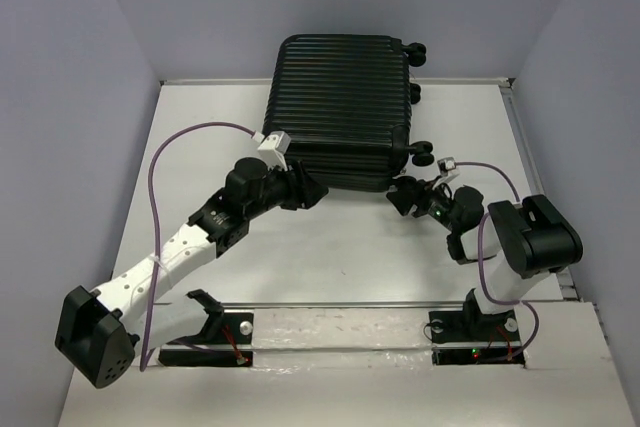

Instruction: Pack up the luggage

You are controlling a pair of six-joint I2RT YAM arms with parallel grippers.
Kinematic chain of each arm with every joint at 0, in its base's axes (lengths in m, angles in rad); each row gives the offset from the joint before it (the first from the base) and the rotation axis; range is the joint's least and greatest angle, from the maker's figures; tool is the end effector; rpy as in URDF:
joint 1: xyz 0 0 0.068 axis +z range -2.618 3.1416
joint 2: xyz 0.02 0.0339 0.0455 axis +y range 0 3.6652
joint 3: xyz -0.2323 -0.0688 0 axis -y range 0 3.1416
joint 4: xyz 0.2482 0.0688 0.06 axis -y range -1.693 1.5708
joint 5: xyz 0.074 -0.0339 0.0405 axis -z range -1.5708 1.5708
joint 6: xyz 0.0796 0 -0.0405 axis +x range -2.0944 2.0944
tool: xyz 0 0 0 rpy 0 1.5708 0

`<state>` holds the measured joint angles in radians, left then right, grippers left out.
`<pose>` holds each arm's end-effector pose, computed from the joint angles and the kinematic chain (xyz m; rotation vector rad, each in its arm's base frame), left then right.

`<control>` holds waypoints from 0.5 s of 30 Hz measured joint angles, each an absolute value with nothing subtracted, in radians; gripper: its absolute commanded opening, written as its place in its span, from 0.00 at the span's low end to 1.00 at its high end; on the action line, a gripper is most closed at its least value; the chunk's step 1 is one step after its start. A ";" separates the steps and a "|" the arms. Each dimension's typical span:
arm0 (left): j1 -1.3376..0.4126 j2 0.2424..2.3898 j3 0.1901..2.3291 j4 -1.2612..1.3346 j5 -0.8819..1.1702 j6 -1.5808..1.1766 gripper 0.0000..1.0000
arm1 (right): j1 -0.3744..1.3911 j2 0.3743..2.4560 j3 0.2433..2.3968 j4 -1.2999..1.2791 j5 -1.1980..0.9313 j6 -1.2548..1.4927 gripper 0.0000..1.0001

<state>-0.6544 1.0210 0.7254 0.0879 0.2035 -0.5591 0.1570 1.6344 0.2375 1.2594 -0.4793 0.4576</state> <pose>0.2300 -0.1967 0.2653 0.2468 1.8837 -1.0346 0.2709 0.0800 0.0914 -0.1051 1.7665 0.8592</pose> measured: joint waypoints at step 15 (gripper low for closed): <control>-0.662 1.048 0.726 0.101 0.209 -0.561 0.59 | 0.104 1.548 0.199 1.287 -0.389 0.430 0.68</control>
